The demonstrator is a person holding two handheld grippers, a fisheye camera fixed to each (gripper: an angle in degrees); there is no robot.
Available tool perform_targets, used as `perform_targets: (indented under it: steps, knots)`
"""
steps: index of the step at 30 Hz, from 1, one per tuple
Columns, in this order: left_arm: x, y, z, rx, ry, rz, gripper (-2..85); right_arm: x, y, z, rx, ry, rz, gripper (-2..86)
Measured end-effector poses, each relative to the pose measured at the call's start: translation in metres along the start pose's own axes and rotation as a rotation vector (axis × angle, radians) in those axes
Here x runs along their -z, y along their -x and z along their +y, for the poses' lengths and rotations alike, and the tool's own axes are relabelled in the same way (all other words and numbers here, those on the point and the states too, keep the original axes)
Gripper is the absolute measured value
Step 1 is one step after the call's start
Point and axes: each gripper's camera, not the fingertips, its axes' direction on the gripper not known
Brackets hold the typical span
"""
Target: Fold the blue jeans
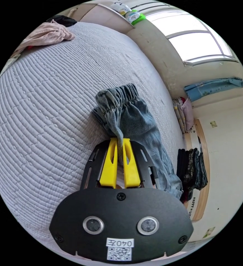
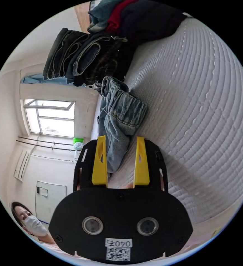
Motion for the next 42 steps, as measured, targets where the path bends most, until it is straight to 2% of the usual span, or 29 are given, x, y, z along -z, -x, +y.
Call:
perform_targets:
  steps: [3, 5, 6, 8, 11, 16, 21, 23, 27, 31, 33, 34, 35, 38, 42]
  knots:
    - [-0.001, 0.014, 0.007, 0.035, -0.008, 0.053, 1.4, -0.024, -0.001, -0.003, -0.019, 0.031, -0.122, 13.7]
    - [-0.004, 0.021, 0.009, 0.03, -0.003, 0.135, 5.1, -0.038, 0.009, -0.006, -0.003, 0.009, -0.039, 10.6]
    - [-0.006, 0.026, 0.01, 0.046, 0.004, 0.201, 2.4, -0.041, 0.01, -0.008, -0.003, 0.008, -0.023, 8.8]
    - [-0.007, 0.035, 0.013, 0.073, 0.023, 0.186, 0.2, -0.045, 0.01, -0.015, -0.014, 0.021, -0.018, 4.1]
    - [0.011, 0.044, 0.03, 0.12, -0.018, 0.283, -0.8, -0.031, 0.02, -0.015, -0.019, 0.029, -0.064, 2.8]
    - [0.077, 0.025, 0.082, -0.076, -0.006, 0.231, -1.1, -0.004, 0.052, -0.004, 0.054, 0.091, -0.045, 2.3]
    - [0.15, 0.051, 0.189, -0.202, 0.044, 0.14, -0.8, 0.039, 0.054, 0.016, 0.122, 0.187, -0.048, 3.0]
    - [0.155, 0.069, 0.229, -0.224, 0.099, 0.109, -0.5, 0.057, 0.041, 0.03, 0.153, 0.23, -0.016, 3.7]
    - [0.124, 0.123, 0.282, -0.108, 0.225, 0.002, 3.9, 0.046, 0.005, 0.039, 0.085, 0.353, 0.077, 7.3]
    - [0.166, 0.131, 0.306, -0.105, 0.013, -0.138, 2.2, 0.089, 0.04, 0.05, 0.2, 0.244, 0.253, 9.2]
    - [0.197, 0.113, 0.329, -0.131, -0.184, -0.32, 0.0, 0.103, 0.079, 0.06, 0.323, 0.174, 0.394, 7.6]
    - [0.198, 0.103, 0.335, -0.164, -0.214, -0.345, -0.4, 0.1, 0.11, 0.07, 0.431, 0.136, 0.47, 5.0]
    - [0.189, 0.077, 0.346, -0.259, -0.234, -0.376, -0.7, 0.086, 0.141, 0.081, 0.543, 0.128, 0.522, 1.3]
    - [0.115, 0.006, 0.368, -0.492, -0.107, -0.44, -1.2, 0.018, 0.204, 0.107, 0.788, 0.15, 0.591, -0.5]
    - [0.001, -0.051, 0.39, -0.657, -0.033, -0.656, -1.0, -0.083, 0.241, 0.118, 0.923, 0.199, 0.714, -0.9]
